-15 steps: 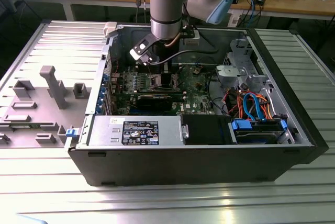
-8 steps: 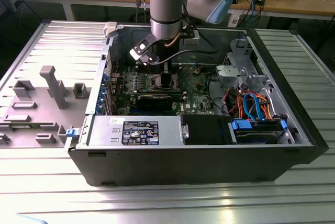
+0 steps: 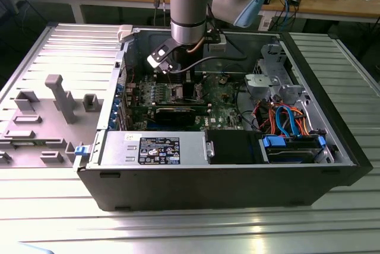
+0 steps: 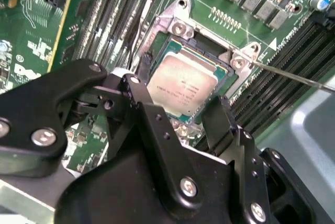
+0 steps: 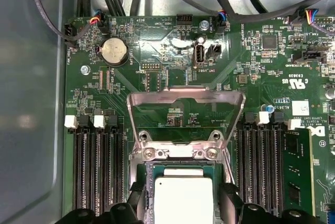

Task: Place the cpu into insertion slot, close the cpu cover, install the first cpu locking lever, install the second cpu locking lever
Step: 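Place the cpu into insertion slot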

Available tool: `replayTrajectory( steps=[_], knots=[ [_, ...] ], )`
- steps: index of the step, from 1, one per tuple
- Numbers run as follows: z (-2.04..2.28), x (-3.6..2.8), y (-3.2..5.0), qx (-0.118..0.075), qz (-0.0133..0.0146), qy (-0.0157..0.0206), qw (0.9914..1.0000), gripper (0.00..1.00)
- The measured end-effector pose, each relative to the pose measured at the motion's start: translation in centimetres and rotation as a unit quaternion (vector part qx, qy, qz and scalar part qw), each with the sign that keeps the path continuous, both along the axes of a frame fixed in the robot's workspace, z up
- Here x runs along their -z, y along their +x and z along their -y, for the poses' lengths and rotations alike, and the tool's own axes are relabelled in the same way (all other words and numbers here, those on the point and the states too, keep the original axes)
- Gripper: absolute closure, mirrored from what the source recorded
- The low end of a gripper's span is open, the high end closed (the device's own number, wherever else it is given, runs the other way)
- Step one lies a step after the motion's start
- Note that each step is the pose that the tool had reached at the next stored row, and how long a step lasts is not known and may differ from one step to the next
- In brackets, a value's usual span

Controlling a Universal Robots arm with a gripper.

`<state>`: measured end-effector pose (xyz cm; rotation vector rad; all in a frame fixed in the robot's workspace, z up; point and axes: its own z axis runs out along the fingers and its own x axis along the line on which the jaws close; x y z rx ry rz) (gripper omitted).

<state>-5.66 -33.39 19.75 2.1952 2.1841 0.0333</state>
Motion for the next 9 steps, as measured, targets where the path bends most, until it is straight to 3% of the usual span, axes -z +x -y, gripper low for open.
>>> replayTrajectory(
  steps=[9],
  knots=[
    [-0.22, 0.08, 0.06, 0.000, 0.0000, 0.0012, 1.00000, 0.33]
  ],
)
